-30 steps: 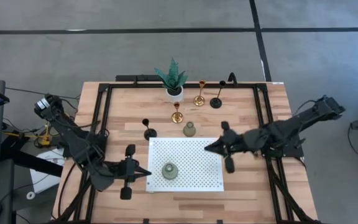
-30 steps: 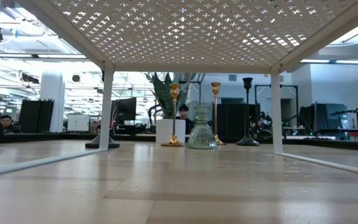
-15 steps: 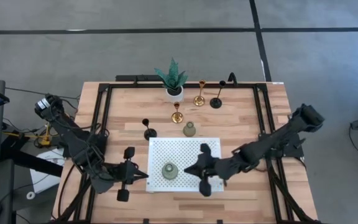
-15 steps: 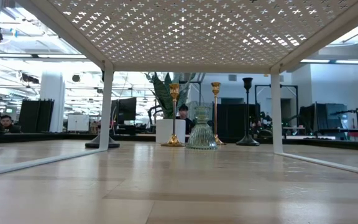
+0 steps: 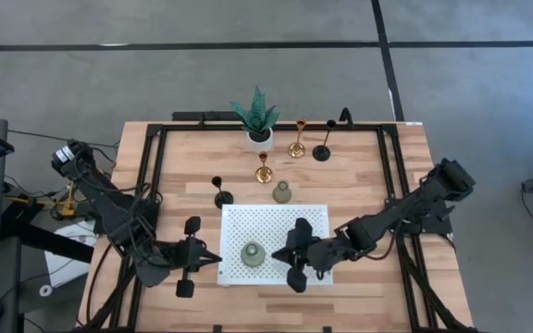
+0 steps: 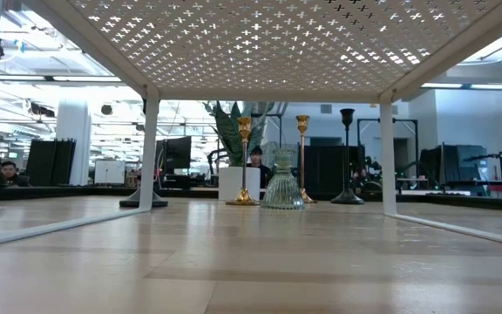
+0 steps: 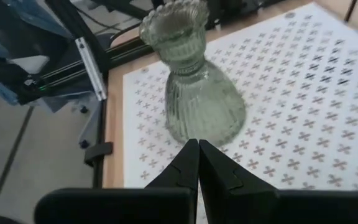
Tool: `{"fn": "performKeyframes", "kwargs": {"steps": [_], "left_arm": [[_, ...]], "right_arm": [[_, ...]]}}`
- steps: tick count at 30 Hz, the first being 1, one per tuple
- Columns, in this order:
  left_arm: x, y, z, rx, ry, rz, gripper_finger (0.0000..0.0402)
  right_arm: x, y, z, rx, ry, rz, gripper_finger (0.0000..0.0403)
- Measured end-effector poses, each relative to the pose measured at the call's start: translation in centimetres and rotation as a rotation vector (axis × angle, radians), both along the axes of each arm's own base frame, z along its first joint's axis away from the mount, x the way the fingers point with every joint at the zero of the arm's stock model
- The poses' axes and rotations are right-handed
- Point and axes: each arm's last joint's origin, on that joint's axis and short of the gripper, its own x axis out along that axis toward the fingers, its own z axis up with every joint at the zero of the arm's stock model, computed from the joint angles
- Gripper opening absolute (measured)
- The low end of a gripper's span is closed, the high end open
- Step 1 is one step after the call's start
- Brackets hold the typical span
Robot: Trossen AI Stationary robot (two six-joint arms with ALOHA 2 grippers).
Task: Pick & Place candle stick holders
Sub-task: Put the top transparent glass candle holder on the shelf
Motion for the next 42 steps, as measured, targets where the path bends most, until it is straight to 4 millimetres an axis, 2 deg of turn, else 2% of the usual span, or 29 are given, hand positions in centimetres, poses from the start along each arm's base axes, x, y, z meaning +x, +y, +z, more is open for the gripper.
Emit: {"fn": "performKeyframes", "kwargs": {"steps": [5,13,18,25,29,34,42], "left_arm": [[0.5,-0.1,-0.3,0.014,-0.001,0.032,0.0003],[3.6,-1.2,-3.0,0.082,0.065,0.089,0.0003],[4.4,-1.7,-3.8,0.096,0.082,0.092,0.0004],[3.8,-1.3,-2.7,0.101,0.051,0.034,0.0003],[4.2,-1.1,-1.9,0.069,0.009,-0.031,0.0004],[5.1,-0.8,-2.1,0.065,0.013,-0.070,0.0003],[5.1,-0.7,-2.1,0.068,0.019,-0.064,0.0003]], "right_arm": [[0.0,-0.1,0.1,-0.029,-0.010,-0.011,0.0000],[-0.8,-0.6,1.9,-0.071,-0.065,-0.008,0.0000],[-1.1,-0.7,2.4,-0.066,-0.073,-0.009,0.0000],[-1.4,-0.3,2.2,-0.073,-0.060,0.008,0.0000],[-1.4,-0.3,2.2,-0.073,-0.060,0.008,0.0000],[-1.4,-0.2,2.3,-0.094,-0.064,0.023,0.0000],[-1.9,0.6,2.3,-0.099,-0.066,0.041,0.0000]]}}
